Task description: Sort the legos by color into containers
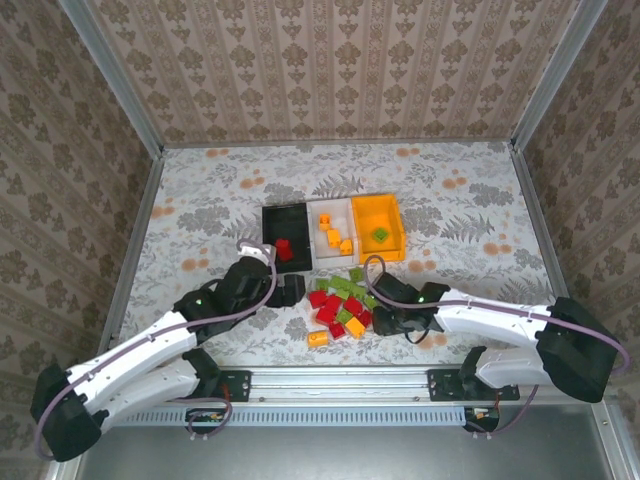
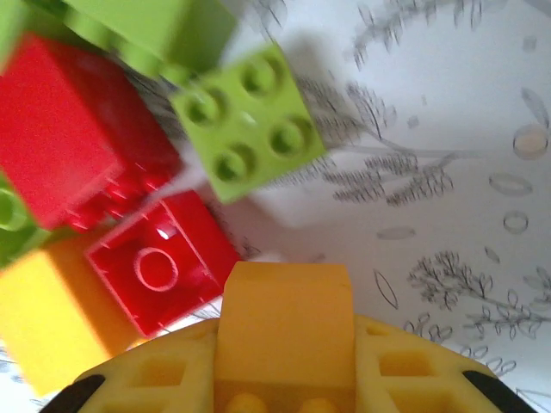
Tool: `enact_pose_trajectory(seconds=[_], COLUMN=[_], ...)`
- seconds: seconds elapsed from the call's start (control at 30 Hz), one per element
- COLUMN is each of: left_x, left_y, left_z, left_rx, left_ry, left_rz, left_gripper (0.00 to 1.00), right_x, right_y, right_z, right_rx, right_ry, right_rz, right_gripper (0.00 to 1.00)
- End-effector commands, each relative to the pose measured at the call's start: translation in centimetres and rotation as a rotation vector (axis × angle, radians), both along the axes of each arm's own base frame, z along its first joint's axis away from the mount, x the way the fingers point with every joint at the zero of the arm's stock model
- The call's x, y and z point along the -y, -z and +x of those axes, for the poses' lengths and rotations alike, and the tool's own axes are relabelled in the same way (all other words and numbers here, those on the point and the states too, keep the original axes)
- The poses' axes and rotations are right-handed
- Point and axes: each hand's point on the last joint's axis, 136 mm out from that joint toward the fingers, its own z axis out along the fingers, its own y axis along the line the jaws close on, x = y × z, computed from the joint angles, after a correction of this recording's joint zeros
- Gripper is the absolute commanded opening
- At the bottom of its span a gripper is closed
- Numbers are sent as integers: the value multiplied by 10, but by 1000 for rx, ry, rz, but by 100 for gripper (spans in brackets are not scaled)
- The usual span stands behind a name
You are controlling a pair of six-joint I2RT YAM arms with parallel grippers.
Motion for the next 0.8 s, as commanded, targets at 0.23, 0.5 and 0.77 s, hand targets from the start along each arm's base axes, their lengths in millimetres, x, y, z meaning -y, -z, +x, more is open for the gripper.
enact_pose_trajectory(seconds=[0.23,0.5,0.77], left_x=[-26,-19,2], left_y=[25,33,46], left_z=[-17,-21,-30], left_rx=[-61,-96,-157], left_ry=[-56,-16,103], left_rz=[20,-6,26], left_gripper=[100,100,100], right_x=[-62,-77,-88], right_y=[-104,-93,-75], right_z=[97,194,225], right_rx=[238,227,182], right_ry=[-5,133,172], right_rz=[154,157,131], right_gripper=[26,29,56])
